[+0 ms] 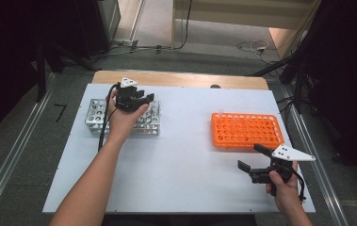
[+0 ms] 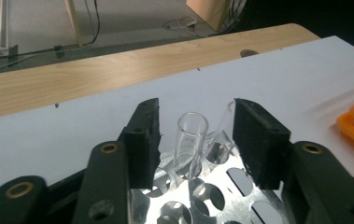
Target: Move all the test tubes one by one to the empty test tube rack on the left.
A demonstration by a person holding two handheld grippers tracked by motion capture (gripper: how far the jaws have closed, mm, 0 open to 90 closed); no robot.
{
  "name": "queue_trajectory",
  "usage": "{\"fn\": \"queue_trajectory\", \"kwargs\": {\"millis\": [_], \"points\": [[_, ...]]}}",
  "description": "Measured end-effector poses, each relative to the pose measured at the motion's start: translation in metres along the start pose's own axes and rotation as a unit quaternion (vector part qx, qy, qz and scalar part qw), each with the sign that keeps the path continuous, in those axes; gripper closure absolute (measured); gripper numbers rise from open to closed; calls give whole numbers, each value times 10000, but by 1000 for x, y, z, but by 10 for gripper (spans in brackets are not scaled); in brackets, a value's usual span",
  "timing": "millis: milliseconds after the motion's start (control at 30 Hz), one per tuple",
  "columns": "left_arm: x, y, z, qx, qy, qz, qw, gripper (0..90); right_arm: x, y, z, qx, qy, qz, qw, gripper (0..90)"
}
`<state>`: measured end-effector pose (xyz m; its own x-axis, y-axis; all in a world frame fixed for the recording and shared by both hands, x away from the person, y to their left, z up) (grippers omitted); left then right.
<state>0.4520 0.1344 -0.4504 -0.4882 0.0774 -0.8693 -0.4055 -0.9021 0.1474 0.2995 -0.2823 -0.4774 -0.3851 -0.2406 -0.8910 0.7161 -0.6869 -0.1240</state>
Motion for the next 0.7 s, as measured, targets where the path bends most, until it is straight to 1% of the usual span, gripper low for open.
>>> {"fn": "queue_trajectory", "kwargs": {"millis": [67, 133, 167, 200, 267, 333, 367, 500, 533, 600, 667, 700], "points": [[0, 2, 4, 95, 69, 56, 9999, 446, 0, 0, 0, 6, -6, -7, 10000, 15], [1, 5, 8, 164, 104, 96, 9998, 368, -1, 0, 0, 16, -1, -1, 10000, 15], [1, 5, 8, 164, 104, 96, 9998, 341, -1, 0, -1, 17, 2, 4, 10000, 15], [3, 9, 12, 257, 126, 65, 9996, 307, -1, 0, -1, 22, 7, 5, 10000, 16], [5, 15, 16, 326, 115, -13, 9994, 258, -1, 1, -1, 36, 0, -8, 10000, 15], [7, 22, 21, 397, 162, -28, 9991, 195, -2, 1, -2, 50, -5, -2, 10000, 15], [8, 25, 24, 469, 190, -31, 9987, 172, -2, 0, -2, 44, -4, -3, 10000, 15], [13, 37, 34, 710, 151, -48, 9974, 109, -3, 1, -3, 69, -6, 8, 10000, 15], [13, 37, 34, 710, 151, -48, 9974, 85, -4, 1, -3, 78, -11, -2, 10000, 15], [18, 45, 40, 744, 154, -85, 9971, 26, -5, 2, -4, 114, -5, 8, 9999, 15], [20, 49, 45, 749, 206, -97, 9969, 2, -6, 2, -5, 167, 9, -54, 9998, 16], [20, 49, 45, 749, 206, -97, 9969, 0, -7, 3, -6, 180, 21, -53, 9998, 15]]}}
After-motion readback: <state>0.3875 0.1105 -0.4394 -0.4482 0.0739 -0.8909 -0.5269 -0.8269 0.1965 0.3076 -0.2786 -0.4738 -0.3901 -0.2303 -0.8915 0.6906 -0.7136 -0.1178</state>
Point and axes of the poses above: each handheld gripper's, and its own axes: z roughly backward along the jaws, x roughly out of its underside, y roughly to its right, the point moved 5 cm from there along -z, roughly forward along the jaws
